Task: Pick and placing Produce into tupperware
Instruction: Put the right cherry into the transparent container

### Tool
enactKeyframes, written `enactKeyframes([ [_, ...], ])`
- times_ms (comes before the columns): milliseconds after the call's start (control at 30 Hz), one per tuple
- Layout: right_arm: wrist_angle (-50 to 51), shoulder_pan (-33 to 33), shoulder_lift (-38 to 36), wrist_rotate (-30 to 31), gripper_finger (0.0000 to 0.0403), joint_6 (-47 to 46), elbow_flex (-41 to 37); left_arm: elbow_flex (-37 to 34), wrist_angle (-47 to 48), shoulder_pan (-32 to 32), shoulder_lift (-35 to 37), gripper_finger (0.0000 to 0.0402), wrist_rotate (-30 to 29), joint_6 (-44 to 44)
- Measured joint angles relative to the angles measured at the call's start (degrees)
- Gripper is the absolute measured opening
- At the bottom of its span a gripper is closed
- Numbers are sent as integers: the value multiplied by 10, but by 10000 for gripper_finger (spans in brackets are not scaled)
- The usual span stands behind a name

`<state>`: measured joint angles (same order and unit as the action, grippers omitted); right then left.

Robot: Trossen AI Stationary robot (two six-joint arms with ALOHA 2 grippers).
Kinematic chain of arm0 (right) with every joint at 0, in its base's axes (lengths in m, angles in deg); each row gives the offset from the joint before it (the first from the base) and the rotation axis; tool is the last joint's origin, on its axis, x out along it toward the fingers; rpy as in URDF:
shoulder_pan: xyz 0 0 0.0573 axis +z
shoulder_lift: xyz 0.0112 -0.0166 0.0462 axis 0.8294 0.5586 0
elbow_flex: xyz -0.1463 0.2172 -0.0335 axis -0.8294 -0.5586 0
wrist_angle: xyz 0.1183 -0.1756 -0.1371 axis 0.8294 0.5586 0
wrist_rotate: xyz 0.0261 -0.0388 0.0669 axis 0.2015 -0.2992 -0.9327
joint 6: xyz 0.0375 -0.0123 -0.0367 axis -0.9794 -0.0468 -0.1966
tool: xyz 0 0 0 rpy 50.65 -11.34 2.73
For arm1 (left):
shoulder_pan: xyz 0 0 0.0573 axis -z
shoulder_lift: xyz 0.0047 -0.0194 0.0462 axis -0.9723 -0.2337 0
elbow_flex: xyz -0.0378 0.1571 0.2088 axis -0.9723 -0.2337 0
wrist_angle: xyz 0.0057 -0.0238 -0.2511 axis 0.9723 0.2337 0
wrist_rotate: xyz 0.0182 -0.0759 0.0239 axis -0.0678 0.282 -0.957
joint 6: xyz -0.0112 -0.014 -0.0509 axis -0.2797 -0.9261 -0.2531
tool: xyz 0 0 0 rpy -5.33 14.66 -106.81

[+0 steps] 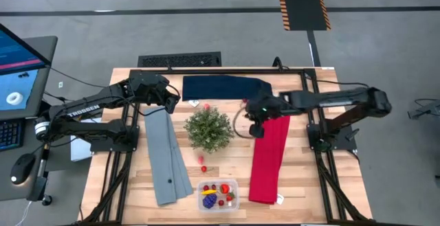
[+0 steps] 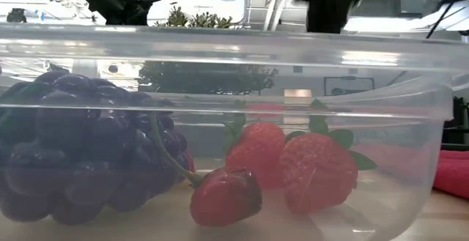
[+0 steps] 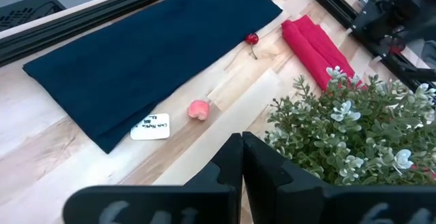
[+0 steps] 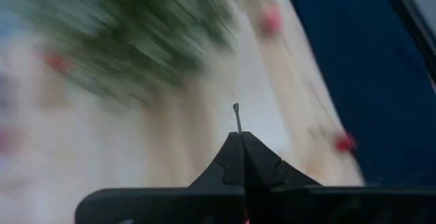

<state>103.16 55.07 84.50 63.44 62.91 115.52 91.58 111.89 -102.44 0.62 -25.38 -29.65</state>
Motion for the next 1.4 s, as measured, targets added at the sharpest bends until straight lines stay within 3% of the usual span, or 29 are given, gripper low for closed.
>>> enactKeyframes([
  [167,-134,120,-19,8,10,-18,1,0,0,0,0,0,0,0],
  [267,-199,196,3,50,10,-18,1,0,0,0,0,0,0,0],
  [400,-290,269,73,96,10,-7,1,0,0,0,0,0,0,0],
  [600,-449,306,196,92,10,36,6,0,0,0,0,0,0,0],
  [1033,-385,306,384,101,15,-26,129,0,0,0,0,0,0,0],
  [1200,-297,305,424,101,10,-44,192,0,2,0,0,0,0,0],
  [1400,-297,300,440,53,23,-76,221,0,0,0,0,0,0,0],
])
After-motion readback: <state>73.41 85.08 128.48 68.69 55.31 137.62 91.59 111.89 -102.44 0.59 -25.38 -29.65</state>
